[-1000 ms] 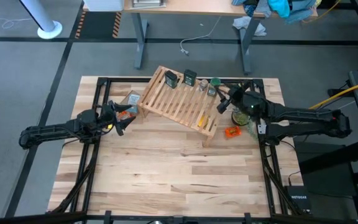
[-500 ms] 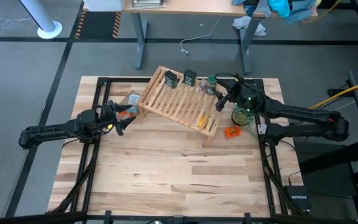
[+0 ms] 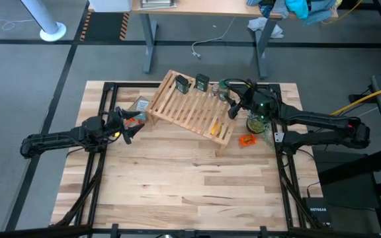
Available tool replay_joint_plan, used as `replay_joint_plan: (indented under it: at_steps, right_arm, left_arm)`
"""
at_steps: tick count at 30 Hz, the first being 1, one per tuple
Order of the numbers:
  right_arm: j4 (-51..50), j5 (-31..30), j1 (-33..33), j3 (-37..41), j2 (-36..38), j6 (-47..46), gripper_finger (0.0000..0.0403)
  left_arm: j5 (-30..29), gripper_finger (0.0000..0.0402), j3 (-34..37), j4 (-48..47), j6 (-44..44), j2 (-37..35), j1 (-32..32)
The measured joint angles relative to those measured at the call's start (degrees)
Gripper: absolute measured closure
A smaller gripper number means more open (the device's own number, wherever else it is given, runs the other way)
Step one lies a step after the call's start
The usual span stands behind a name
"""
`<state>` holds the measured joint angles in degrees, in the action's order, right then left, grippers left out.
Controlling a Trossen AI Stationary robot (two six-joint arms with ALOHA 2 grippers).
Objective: Shelf spices
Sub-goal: Remove the green seasoning bottle from the shelf
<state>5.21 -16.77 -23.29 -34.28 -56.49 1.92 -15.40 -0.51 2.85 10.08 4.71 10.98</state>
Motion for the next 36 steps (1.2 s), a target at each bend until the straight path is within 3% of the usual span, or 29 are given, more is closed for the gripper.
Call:
replay_joint_plan:
  at_steps: [5, 36]
  right_arm:
    - [-2.8, 2.4, 0.0, 0.0, 0.0, -0.2, 0.018]
    - [-5.0, 1.8, 0.0, 0.0, -0.4, -0.1, 0.018]
  left_arm:
    - [0.0, 0.0071, 0.0, 0.0, 0.0, 0.0, 0.0]
    - [0.4, 0.0071, 0.0, -0.1, 0.5, 0.0, 0.0]
